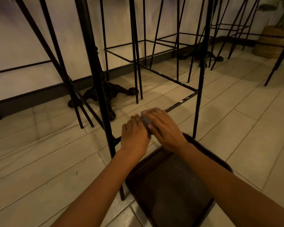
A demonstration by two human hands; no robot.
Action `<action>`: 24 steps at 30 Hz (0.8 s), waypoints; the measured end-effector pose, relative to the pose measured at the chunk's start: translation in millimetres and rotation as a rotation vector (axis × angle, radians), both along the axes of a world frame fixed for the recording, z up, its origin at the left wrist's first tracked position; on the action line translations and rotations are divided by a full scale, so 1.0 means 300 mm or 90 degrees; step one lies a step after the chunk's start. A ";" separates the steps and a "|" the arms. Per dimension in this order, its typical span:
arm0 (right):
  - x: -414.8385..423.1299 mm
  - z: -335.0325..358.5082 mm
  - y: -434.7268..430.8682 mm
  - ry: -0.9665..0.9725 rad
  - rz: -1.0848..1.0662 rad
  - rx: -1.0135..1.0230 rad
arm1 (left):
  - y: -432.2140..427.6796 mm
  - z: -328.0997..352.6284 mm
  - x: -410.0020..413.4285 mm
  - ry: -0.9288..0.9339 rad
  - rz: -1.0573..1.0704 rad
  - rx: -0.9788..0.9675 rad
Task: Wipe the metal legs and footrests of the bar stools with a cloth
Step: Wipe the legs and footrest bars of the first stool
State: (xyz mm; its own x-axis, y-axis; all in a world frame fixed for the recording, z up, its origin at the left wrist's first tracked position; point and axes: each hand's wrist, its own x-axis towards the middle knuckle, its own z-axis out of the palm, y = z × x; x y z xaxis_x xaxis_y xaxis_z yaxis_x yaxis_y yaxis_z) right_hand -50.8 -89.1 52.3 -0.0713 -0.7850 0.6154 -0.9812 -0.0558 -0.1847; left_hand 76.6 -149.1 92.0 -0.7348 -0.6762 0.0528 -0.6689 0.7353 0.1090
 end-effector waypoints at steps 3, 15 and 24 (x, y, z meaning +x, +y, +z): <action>0.011 -0.027 -0.028 0.081 -0.023 -0.020 | 0.006 -0.024 0.028 -0.029 -0.018 -0.065; -0.097 -0.065 -0.056 0.049 -0.058 -0.095 | 0.034 -0.029 -0.068 0.016 -0.016 -0.101; -0.062 -0.028 -0.018 -0.059 -0.055 -0.123 | 0.035 0.000 -0.106 0.052 -0.048 -0.087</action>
State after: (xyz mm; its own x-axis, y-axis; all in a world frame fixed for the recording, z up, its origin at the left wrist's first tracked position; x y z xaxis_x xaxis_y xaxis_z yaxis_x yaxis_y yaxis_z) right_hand -69.4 -94.5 43.9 -0.1962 -0.6419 0.7412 -0.9631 -0.0157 -0.2686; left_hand 44.9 -138.6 92.1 -0.7729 -0.6013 0.2028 -0.6039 0.7951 0.0560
